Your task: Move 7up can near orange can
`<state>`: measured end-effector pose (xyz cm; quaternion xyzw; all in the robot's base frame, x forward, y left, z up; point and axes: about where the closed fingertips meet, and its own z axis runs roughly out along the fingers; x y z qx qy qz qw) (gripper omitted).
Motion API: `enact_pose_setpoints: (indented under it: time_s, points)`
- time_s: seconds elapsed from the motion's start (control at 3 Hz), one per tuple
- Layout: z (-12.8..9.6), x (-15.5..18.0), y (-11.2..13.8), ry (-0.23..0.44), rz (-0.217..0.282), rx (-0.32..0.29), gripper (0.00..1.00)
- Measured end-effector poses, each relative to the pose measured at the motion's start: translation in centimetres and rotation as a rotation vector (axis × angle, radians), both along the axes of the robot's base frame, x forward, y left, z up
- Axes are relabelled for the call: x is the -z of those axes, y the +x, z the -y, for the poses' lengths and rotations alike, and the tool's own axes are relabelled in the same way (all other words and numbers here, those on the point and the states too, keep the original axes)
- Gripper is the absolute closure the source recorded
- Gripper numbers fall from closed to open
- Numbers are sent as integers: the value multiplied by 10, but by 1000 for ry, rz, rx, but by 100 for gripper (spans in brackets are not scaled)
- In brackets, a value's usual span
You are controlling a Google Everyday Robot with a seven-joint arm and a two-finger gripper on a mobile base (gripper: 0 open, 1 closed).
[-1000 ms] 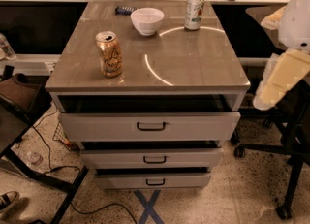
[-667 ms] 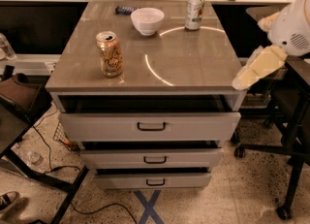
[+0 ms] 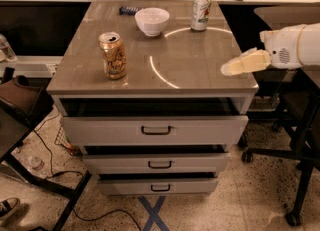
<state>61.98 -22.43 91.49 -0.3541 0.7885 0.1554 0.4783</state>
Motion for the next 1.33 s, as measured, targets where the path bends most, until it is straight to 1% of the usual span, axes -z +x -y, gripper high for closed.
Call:
enact_pose_setpoints:
  time_s: [0.33,0.67,1.0,1.33]
  points:
    - [11,-18,43,75,124,144,0]
    - [15,-24,53,85,157,176,0]
    - [13,-24,61,106,164,182,0]
    - [17,-20,104,159,204,217,0]
